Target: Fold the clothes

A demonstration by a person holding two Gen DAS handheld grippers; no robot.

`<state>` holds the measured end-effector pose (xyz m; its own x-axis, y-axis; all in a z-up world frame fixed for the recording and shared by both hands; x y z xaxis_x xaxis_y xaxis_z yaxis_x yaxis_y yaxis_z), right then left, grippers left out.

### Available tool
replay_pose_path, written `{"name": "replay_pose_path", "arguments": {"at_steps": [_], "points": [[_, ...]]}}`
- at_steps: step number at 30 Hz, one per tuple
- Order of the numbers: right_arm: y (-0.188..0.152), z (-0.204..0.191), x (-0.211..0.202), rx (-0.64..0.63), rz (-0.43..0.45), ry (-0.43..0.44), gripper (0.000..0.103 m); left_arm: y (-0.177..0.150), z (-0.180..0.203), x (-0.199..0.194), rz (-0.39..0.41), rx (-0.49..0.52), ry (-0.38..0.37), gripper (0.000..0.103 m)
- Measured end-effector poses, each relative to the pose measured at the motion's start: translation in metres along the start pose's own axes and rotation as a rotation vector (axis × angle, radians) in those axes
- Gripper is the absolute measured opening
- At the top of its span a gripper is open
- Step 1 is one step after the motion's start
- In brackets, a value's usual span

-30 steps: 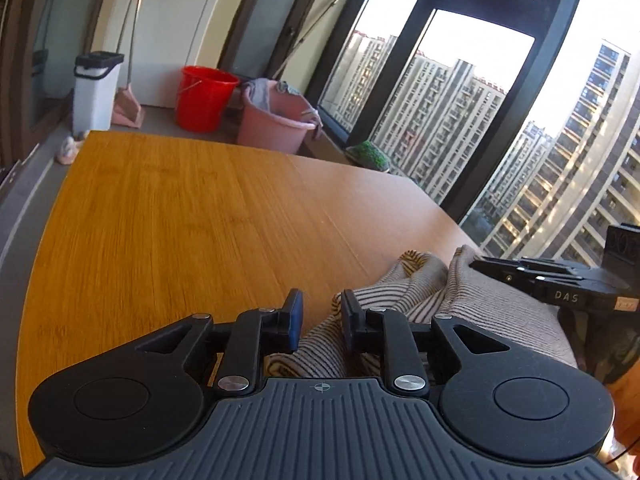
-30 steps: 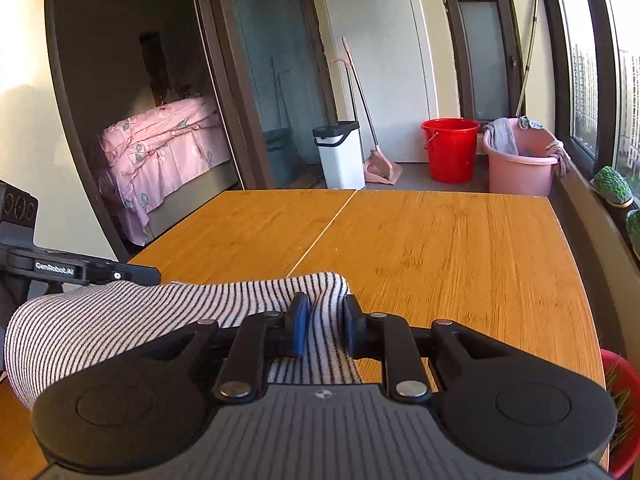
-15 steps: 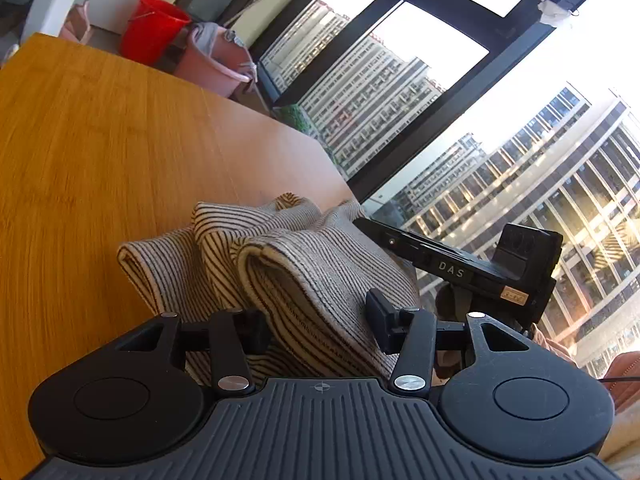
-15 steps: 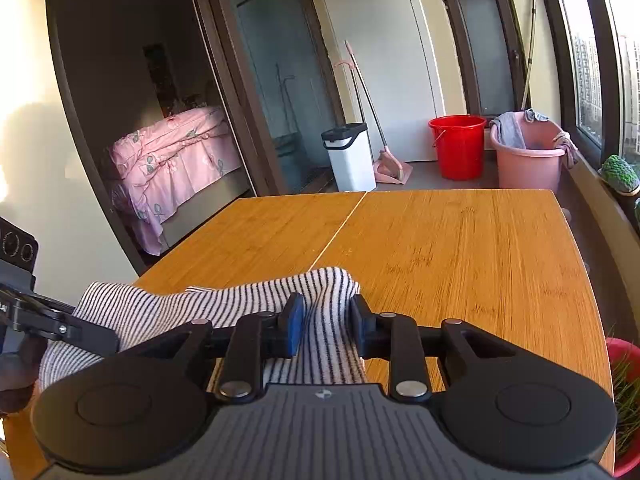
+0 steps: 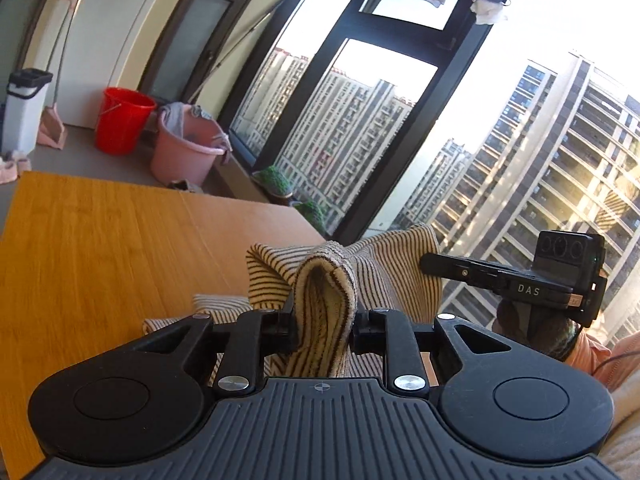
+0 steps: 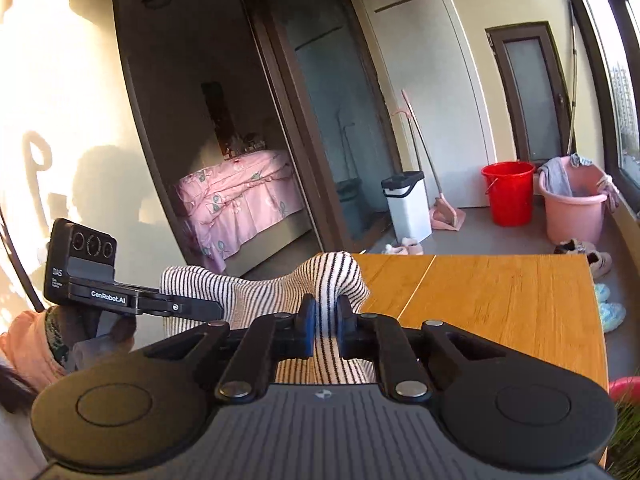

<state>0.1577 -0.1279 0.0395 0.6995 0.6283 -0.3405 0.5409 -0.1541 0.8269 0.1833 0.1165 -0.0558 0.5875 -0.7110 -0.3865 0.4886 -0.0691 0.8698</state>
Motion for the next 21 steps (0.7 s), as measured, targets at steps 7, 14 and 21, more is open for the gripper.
{"name": "replay_pose_path", "arguments": {"at_steps": [7, 14, 21], "points": [[-0.035, 0.063, 0.105, 0.024, -0.134, -0.225, 0.014, -0.013, -0.079, 0.04, -0.111, -0.039, 0.338, 0.035], [-0.042, 0.063, 0.097, 0.018, -0.12, -0.255, 0.023, 0.037, -0.009, 0.008, 0.062, 0.08, 0.149, 0.066], [-0.04, 0.055, 0.094, -0.008, -0.099, -0.287, 0.034, -0.014, 0.013, 0.079, -0.151, 0.07, 0.072, 0.074]]}}
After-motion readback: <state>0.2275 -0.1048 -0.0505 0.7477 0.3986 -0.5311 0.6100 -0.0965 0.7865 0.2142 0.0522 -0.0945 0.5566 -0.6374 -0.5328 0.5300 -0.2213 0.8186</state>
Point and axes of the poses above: each gripper's, at about its wrist camera, not at the fingertips, and x roughly the way its jaws point, z to its right, y to its top, the point moved 6 cm from there along x, roughly the way its jaws point, and after that the axes turned 11 degrees about x, right-handed, at the moved point
